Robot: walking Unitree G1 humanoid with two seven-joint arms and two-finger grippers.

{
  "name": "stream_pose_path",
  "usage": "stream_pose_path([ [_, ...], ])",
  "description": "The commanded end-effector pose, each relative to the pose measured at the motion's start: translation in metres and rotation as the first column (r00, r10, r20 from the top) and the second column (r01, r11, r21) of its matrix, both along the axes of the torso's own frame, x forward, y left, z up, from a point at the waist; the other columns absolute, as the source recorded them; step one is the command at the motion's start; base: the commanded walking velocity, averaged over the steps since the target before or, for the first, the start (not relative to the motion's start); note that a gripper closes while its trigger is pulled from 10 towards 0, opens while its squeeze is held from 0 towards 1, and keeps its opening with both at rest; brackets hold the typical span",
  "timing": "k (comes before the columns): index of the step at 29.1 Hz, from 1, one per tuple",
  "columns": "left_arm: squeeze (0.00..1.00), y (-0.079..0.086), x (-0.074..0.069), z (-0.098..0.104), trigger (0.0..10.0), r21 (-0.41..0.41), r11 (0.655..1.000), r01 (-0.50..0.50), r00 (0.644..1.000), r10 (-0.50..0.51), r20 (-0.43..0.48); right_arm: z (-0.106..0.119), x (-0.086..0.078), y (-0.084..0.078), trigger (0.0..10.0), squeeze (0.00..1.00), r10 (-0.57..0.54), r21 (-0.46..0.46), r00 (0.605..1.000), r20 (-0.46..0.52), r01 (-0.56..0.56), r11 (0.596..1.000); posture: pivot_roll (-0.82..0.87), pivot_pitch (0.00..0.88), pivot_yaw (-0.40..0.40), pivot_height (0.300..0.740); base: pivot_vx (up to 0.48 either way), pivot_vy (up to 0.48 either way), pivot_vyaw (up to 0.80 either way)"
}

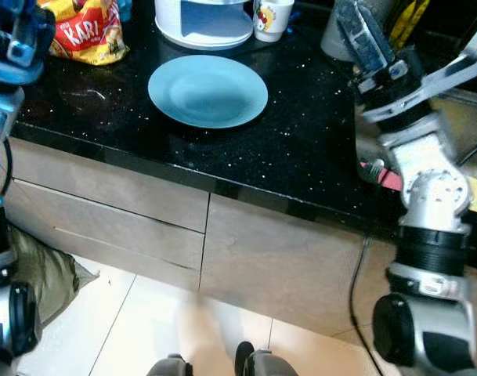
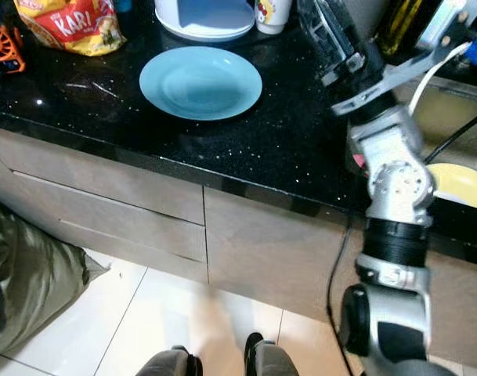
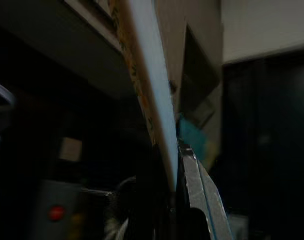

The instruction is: Kitchen organization

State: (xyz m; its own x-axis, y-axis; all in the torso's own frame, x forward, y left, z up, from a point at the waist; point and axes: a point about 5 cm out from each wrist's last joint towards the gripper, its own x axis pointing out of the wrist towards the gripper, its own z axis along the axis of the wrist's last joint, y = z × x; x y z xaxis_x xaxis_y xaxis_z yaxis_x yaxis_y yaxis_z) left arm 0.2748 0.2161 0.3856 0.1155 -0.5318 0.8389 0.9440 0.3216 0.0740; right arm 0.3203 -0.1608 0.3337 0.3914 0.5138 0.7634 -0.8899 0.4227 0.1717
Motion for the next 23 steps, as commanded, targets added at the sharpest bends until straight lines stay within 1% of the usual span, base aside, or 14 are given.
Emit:
stream_pose_path([
  [1, 0.00, -0.003, -0.004, -0.005, 10.0, -0.033, 0.998, 0.056, 0.998, -0.057, -0.025, -0.003, -0.005, 0.007, 10.0, 0.00, 0.037, 0.028, 0.999, -0.013, -0.036, 0.999, 0.11, 0.110, -0.051, 0.740, 0.000, 0.000, 0.00],
  [5, 0.00, -0.007, 0.001, -0.027, 10.0, -0.078, 0.987, 0.138, 0.981, -0.148, -0.127, -0.012, -0.009, 0.023, 10.0, 0.00, 0.110, 0.103, 0.992, -0.062, -0.104, 0.989, 0.11, 0.112, -0.045, 0.740, 0.000, 0.000, 0.00],
  [6, 0.00, -0.013, 0.002, -0.043, 10.0, -0.132, 0.965, 0.227, 0.944, -0.252, -0.212, -0.016, -0.013, 0.029, 10.0, 0.00, 0.171, 0.158, 0.982, -0.085, -0.156, 0.975, 0.11, 0.113, -0.042, 0.740, 0.000, 0.000, 0.00],
  [7, 0.00, -0.016, 0.002, -0.049, 10.0, -0.138, 0.958, 0.252, 0.931, -0.278, -0.235, -0.016, -0.014, 0.031, 10.0, 0.00, 0.190, 0.174, 0.978, -0.090, -0.173, 0.969, 0.10, 0.112, -0.039, 0.740, 0.000, 0.000, 0.00],
  [10, 0.00, -0.033, 0.006, -0.072, 10.0, -0.087, 0.950, 0.300, 0.887, -0.311, -0.341, -0.020, -0.020, 0.038, 10.0, 0.00, 0.252, 0.202, 0.964, -0.088, -0.231, 0.952, 0.11, 0.111, -0.038, 0.740, 0.000, 0.000, 0.00],
  [11, 0.00, -0.033, 0.006, -0.072, 10.0, -0.087, 0.950, 0.300, 0.887, -0.311, -0.341, -0.020, -0.020, 0.038, 10.0, 0.00, 0.252, 0.202, 0.964, -0.088, -0.231, 0.952, 0.11, 0.111, -0.038, 0.740, 0.000, 0.000, 0.00],
  [12, 0.00, -0.039, 0.008, -0.080, 10.0, -0.083, 0.947, 0.309, 0.872, -0.317, -0.373, -0.023, -0.022, 0.043, 10.0, 0.24, 0.268, 0.204, 0.959, -0.090, -0.246, 0.948, 0.10, 0.109, -0.035, 0.740, 0.000, 0.000, 0.00],
  [13, 0.00, -0.044, 0.010, -0.087, 10.0, -0.083, 0.944, 0.318, 0.858, -0.324, -0.398, -0.025, -0.023, 0.047, 10.0, 0.85, 0.282, 0.203, 0.955, -0.091, -0.260, 0.944, 0.10, 0.108, -0.034, 0.740, 0.000, 0.000, 0.00],
  [15, 0.00, -0.047, 0.011, -0.090, 10.0, -0.084, 0.942, 0.324, 0.850, -0.329, -0.412, -0.026, -0.025, 0.050, 10.0, 0.85, 0.291, 0.205, 0.952, -0.094, -0.268, 0.942, 0.10, 0.108, -0.034, 0.740, 0.000, 0.000, 0.00],
  [16, 0.00, -0.051, 0.010, -0.095, 10.0, -0.080, 0.939, 0.335, 0.841, -0.337, -0.422, -0.028, -0.025, 0.053, 10.0, 1.00, 0.298, 0.208, 0.949, -0.103, -0.272, 0.940, 0.10, 0.108, -0.032, 0.740, 0.000, 0.000, 0.00],
  [20, 0.00, -0.062, 0.007, -0.100, 10.0, -0.091, 0.921, 0.380, 0.814, -0.379, -0.439, -0.034, -0.030, 0.061, 10.0, 1.00, 0.329, 0.204, 0.935, -0.130, -0.300, 0.932, 0.10, 0.104, -0.033, 0.740, 0.000, 0.000, 0.00],
  [21, 0.00, -0.065, 0.005, -0.101, 10.0, -0.095, 0.910, 0.403, 0.804, -0.402, -0.438, -0.036, -0.032, 0.066, 10.0, 0.90, 0.341, 0.187, 0.928, -0.146, -0.313, 0.931, 0.10, 0.102, -0.031, 0.740, 0.000, 0.000, 0.00],
  [22, 0.00, -0.069, 0.002, -0.103, 10.0, -0.091, 0.898, 0.429, 0.795, -0.424, -0.435, -0.040, -0.035, 0.072, 10.0, 0.47, 0.356, 0.158, 0.920, -0.165, -0.332, 0.930, 0.10, 0.099, -0.032, 0.740, 0.000, 0.000, 0.00],
  [23, 0.00, -0.069, 0.002, -0.103, 10.0, -0.091, 0.898, 0.429, 0.795, -0.424, -0.435, -0.040, -0.035, 0.072, 10.0, 0.47, 0.356, 0.158, 0.920, -0.165, -0.332, 0.930, 0.10, 0.099, -0.032, 0.740, 0.000, 0.000, 0.00],
])
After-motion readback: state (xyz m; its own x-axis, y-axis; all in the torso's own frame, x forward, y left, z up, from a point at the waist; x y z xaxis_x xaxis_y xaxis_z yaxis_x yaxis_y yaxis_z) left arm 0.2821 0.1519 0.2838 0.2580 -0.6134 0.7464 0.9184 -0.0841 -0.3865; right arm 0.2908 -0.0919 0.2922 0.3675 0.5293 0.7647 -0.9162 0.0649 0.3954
